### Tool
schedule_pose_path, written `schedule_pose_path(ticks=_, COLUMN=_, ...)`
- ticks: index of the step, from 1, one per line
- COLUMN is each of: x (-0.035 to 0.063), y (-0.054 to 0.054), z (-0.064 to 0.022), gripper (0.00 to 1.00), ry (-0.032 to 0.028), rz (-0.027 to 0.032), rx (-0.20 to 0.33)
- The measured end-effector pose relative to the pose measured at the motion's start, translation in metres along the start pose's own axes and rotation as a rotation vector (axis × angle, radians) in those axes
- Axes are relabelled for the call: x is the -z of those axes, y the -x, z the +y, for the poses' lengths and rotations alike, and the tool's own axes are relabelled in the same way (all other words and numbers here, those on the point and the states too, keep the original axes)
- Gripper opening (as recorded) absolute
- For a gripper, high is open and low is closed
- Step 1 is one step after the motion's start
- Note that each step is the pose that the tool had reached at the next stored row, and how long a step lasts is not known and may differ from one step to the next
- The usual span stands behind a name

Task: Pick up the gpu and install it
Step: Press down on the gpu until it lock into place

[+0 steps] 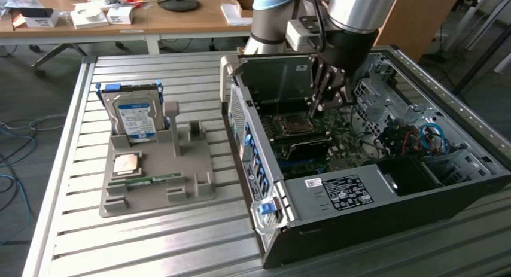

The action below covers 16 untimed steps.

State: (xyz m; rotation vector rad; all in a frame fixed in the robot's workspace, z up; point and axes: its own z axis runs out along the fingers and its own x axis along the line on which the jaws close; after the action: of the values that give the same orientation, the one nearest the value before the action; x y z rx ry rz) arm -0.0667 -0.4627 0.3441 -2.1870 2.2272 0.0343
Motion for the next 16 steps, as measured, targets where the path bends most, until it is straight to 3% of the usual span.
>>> schedule_pose_path(ticks=16, x=-0.0102, y=-0.0003, z=0.0, gripper=0.11, ry=0.0, rz=-0.0001, rx=0.0)
